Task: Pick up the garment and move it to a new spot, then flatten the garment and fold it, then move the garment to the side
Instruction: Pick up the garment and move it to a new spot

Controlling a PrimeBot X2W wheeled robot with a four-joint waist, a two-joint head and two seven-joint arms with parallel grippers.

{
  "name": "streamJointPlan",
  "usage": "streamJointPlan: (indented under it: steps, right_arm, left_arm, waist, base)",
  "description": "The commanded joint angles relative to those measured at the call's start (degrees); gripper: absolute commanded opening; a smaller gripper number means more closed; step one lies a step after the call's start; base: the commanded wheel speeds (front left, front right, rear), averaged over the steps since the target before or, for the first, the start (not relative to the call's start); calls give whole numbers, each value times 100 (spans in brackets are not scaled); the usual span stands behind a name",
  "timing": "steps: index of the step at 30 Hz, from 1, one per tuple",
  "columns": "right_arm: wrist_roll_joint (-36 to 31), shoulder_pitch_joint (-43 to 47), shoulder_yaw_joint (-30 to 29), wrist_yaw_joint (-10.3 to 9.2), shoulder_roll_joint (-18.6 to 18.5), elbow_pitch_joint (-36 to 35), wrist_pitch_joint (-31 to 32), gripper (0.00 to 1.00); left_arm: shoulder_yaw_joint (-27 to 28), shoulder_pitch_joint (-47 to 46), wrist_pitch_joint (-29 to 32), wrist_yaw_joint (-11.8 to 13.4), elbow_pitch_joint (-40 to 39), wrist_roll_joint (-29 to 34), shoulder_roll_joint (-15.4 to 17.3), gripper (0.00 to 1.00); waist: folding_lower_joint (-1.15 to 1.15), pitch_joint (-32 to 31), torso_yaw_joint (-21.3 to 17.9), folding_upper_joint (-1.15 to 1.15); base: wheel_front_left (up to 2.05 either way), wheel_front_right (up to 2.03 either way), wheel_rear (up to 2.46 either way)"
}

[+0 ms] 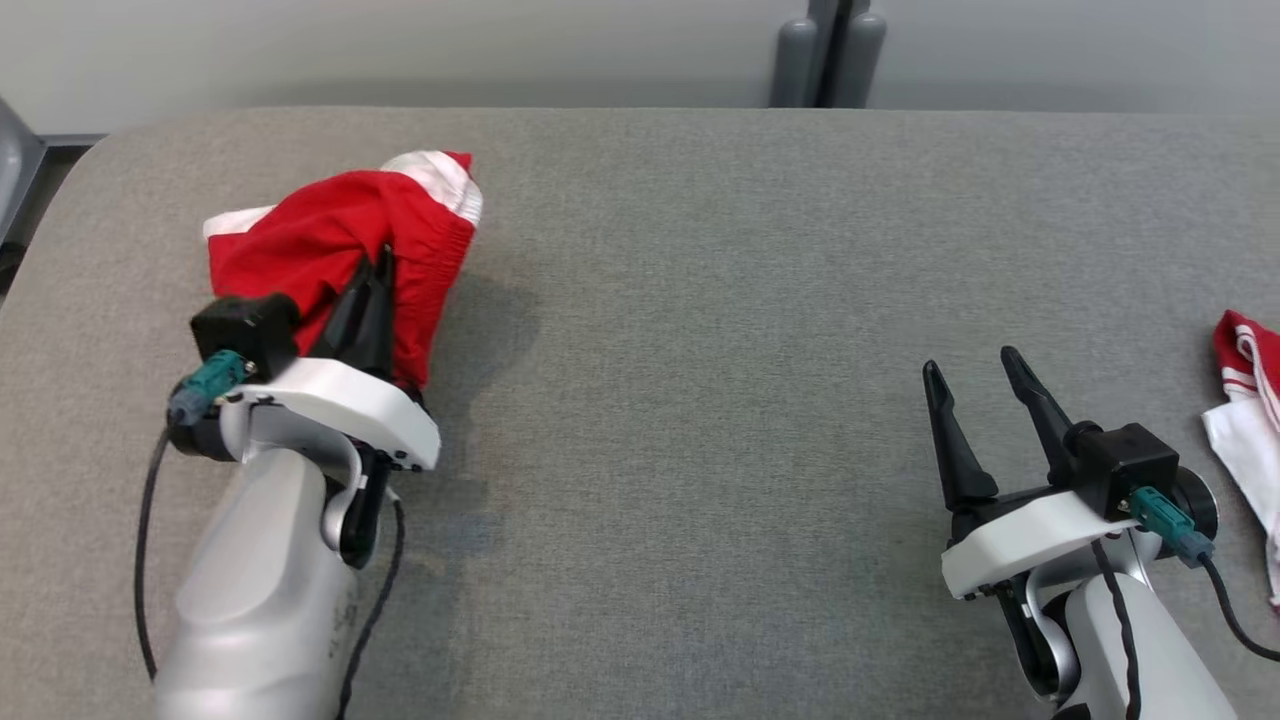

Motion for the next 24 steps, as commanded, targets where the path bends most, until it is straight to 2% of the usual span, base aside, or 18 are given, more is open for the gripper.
streamJointPlan:
  steps: [1,6,7,11,17,18,20,24]
  right_arm:
    - [116,65,46,-2,-31,22,-27,100]
    - [269,82,151,-1,-30,55,-26,100]
    - [269,82,151,-1,-30,55,-26,100]
    - [352,104,224,-1,-31,68,-26,100]
    - [380,125,235,-1,-30,93,-27,100]
    - [382,129,233,-1,-28,100,-27,100]
    - [388,142,221,-1,-31,106,-27,100]
    - [412,192,180,-1,-29,143,-26,100]
  left_arm:
    - [-194,167,-20,5,-71,-129,-66,0]
    - [-1035,443,-20,5,-191,-512,-140,0]
    - [-1035,443,-20,5,-191,-512,-140,0]
    - [-1889,656,-15,17,-432,-1103,-128,0]
    - [-2947,860,-15,307,-863,-1687,-132,0]
    - [-3046,892,-15,370,-938,-1769,-132,36]
    - [-3197,943,-15,482,-1070,-1854,-132,100]
    - [-3173,1066,-16,750,-1215,-1733,-129,100]
  waist:
    - [0,-126,-247,0]
    - [0,-209,-546,0]
    - [0,-209,-546,0]
    - [0,-236,-738,0]
    - [0,-249,-888,0]
    - [0,-249,-898,0]
    - [0,-253,-901,0]
    - [0,-284,-801,0]
  base:
    - [0,0,0]
    - [0,0,0]
    - [0,0,0]
    - [0,0,0]
    - [0,0,0]
    - [0,0,0]
    - [0,0,0]
    - [0,0,0]
